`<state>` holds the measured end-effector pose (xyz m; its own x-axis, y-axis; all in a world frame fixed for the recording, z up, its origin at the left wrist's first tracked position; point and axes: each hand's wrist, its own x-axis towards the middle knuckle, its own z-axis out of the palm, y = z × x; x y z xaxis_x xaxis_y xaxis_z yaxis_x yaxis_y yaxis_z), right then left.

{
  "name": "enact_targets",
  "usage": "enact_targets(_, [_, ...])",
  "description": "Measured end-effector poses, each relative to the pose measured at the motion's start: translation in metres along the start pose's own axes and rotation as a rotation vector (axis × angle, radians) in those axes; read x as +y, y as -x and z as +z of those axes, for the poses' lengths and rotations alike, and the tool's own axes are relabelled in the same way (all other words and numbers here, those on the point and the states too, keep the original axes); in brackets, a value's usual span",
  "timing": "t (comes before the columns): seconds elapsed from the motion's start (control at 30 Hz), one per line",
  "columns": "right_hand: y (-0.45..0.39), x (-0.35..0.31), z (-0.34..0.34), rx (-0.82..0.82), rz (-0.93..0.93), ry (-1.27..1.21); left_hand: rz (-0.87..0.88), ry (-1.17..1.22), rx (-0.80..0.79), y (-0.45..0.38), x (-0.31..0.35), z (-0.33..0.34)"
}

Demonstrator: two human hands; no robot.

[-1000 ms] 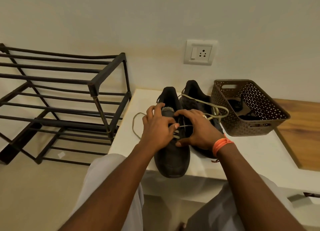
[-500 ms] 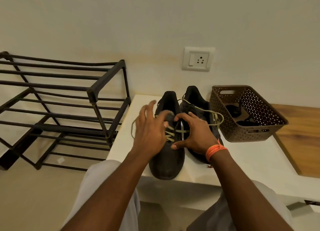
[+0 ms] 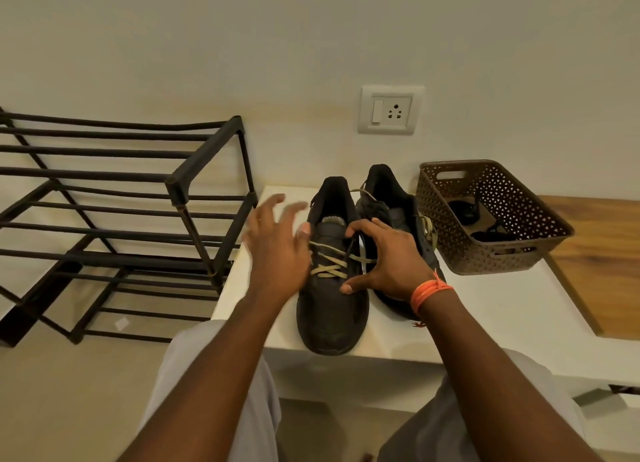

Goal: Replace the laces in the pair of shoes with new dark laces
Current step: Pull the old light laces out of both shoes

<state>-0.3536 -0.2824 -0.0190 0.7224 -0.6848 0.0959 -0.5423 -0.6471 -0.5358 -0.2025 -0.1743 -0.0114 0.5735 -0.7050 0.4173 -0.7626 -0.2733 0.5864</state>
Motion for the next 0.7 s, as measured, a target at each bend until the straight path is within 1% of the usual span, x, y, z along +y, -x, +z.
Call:
enact_targets(0.07, [0.001,0.001,0.001,0.007,-0.008,-0.001,0.169,-0.09,-0.237,0.004,0.006,0.014])
enact_targets(0.1, [0.002,0.002,0.001,0.011,-0.01,-0.008,0.196,-0.15,-0.312,0.004,0.007,0.02])
enact_targets(0.13, [0.003,0.002,0.0,0.014,-0.011,-0.015,0.176,-0.195,-0.348,0.003,0.007,0.022])
enact_targets(0.17, [0.003,0.001,0.0,0.014,-0.01,-0.016,0.139,-0.202,-0.311,0.001,0.009,0.021])
enact_targets(0.2, [0.003,0.001,-0.001,0.01,-0.005,-0.012,0.064,-0.165,-0.209,-0.001,0.01,0.018])
enact_targets(0.23, [0.003,0.001,-0.001,0.008,0.002,-0.007,-0.057,-0.082,-0.037,-0.003,0.01,0.013])
enact_targets(0.3, [0.003,-0.001,-0.001,0.004,0.016,0.002,-0.327,0.156,0.366,-0.012,0.003,-0.007])
enact_targets(0.33, [0.003,-0.001,-0.002,0.002,0.022,0.012,-0.394,0.239,0.513,-0.014,-0.004,-0.014])
enact_targets(0.37, [0.003,-0.002,-0.002,-0.003,0.024,0.022,-0.405,0.258,0.578,-0.014,-0.01,-0.019])
enact_targets(0.4, [0.002,-0.002,-0.002,-0.007,0.023,0.026,-0.363,0.196,0.557,-0.013,-0.014,-0.021])
enact_targets(0.43, [0.002,-0.002,-0.002,-0.008,0.024,0.026,-0.27,0.1,0.452,-0.011,-0.014,-0.02])
enact_targets(0.5, [0.003,-0.003,-0.002,-0.009,0.025,0.031,-0.044,-0.03,0.12,-0.002,-0.006,-0.007])
enact_targets(0.57, [0.004,-0.002,-0.001,-0.006,0.018,0.039,0.137,-0.141,-0.225,0.005,0.003,0.009])
enact_targets(0.6, [0.004,-0.002,-0.001,-0.002,0.015,0.04,0.192,-0.222,-0.336,0.007,0.005,0.018])
enact_targets(0.63, [0.005,-0.002,-0.001,0.002,0.013,0.037,0.206,-0.277,-0.393,0.007,0.007,0.023])
enact_targets(0.67, [0.005,-0.001,-0.001,0.006,0.015,0.033,0.184,-0.262,-0.381,0.005,0.008,0.025])
enact_targets(0.7, [0.006,-0.001,-0.002,0.006,0.018,0.029,0.118,-0.17,-0.28,0.002,0.01,0.023])
